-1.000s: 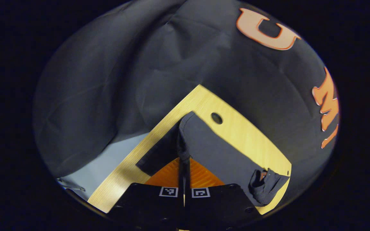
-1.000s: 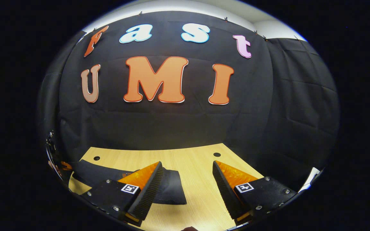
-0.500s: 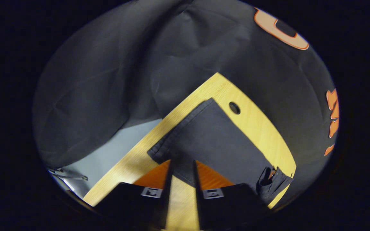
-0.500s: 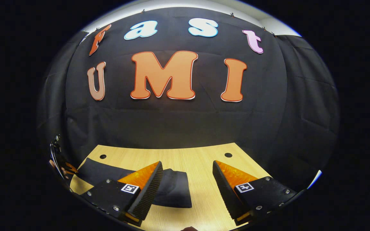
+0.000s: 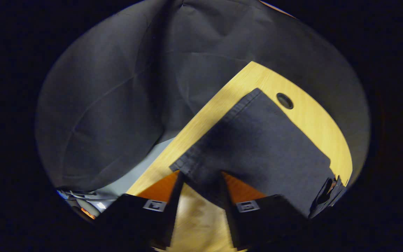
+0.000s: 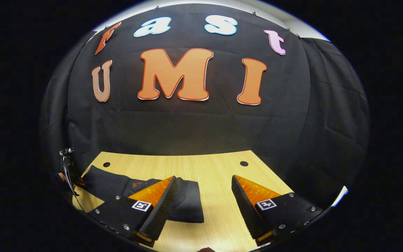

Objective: Grasp the waist and the cuffs of the jeans and fold them to make the two legs overlap; first hold the waist and fold one-third of the jeans toward the cuffs, then hold the cuffs and fold the remaining one-third in the same direction to finish folding.

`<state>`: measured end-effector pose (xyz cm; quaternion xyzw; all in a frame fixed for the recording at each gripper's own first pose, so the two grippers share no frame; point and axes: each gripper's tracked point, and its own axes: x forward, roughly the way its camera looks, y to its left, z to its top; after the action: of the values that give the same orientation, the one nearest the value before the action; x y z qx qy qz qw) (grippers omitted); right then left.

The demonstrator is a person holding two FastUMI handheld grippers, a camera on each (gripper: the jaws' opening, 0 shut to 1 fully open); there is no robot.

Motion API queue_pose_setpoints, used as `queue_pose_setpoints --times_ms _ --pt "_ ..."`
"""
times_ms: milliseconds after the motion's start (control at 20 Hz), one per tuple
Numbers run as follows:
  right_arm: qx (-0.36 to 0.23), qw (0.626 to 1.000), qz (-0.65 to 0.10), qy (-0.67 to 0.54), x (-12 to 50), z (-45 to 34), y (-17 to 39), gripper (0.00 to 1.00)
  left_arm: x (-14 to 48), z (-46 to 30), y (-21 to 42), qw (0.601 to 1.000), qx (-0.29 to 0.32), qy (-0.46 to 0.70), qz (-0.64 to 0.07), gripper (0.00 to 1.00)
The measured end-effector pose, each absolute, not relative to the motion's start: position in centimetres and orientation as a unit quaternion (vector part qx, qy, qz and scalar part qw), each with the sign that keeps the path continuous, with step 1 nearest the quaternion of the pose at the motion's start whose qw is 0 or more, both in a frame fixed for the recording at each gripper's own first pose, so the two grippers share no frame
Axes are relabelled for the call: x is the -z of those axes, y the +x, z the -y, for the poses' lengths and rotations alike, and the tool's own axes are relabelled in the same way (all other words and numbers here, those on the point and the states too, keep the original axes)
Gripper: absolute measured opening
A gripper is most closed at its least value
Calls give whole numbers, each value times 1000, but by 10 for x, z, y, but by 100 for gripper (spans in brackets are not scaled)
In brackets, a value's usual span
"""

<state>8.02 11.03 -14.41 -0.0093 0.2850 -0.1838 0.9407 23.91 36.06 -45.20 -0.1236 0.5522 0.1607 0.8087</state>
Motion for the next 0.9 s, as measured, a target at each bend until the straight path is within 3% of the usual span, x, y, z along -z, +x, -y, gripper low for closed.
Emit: queue_pose_setpoints --times_ms 100,150,650,900 --pt "178 940 -291 -10 150 -112 80 94 449 -357 247 817 -144 -139 -541 12" --pt "176 940 -294 -10 151 -112 80 93 455 -353 245 815 -135 -156 -542 4" --pt "150 946 -288 -7 154 -118 99 93 331 -360 257 891 -50 -204 -403 4" --pt "133 950 -284 -1 154 -118 104 93 278 -341 258 906 -15 -220 -360 4"
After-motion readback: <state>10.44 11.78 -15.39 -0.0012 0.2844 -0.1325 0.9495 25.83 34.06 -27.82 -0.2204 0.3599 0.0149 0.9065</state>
